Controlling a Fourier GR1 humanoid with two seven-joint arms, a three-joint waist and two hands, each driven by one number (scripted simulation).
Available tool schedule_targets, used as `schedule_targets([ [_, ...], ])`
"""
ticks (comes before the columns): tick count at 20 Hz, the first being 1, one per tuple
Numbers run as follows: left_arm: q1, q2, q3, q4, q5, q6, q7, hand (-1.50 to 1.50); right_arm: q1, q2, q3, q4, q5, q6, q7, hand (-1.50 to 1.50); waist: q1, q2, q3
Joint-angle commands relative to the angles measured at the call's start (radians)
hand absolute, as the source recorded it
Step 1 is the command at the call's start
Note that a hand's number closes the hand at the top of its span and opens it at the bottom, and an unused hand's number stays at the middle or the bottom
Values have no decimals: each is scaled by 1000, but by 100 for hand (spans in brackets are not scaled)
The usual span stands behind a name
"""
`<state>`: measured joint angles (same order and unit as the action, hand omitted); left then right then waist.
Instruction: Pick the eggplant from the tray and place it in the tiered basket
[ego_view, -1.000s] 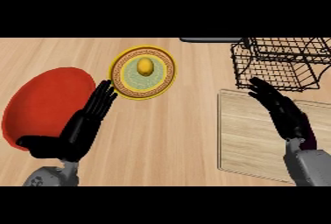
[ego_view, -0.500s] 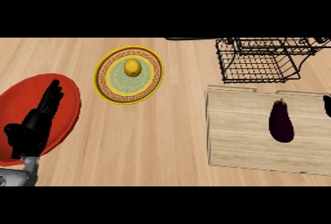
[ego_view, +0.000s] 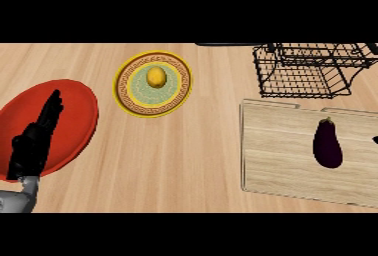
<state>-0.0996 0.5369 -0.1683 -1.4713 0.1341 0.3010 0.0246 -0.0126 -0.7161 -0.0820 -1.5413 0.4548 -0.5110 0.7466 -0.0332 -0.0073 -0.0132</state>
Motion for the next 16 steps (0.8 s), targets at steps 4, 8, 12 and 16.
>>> schedule_targets([
  [4, -27, -27, -40, -12, -40, 16, 10, 0, -85, -135, 131, -152, 19, 398, 453, -150, 47, 6, 1],
  [8, -52, -19, -34, 1, -38, -6, 30, 0, -225, -141, 181, -185, 12, 549, 676, -150, 65, 9, 6],
  [12, -98, -14, 0, 54, -15, -34, 25, 0, -331, -95, 182, -101, 11, 593, 738, -150, 64, 15, 7],
  [16, -42, -71, -51, 33, -69, 23, -8, 0, -334, -44, 178, -8, -3, 615, 740, -150, 60, 12, 9],
])
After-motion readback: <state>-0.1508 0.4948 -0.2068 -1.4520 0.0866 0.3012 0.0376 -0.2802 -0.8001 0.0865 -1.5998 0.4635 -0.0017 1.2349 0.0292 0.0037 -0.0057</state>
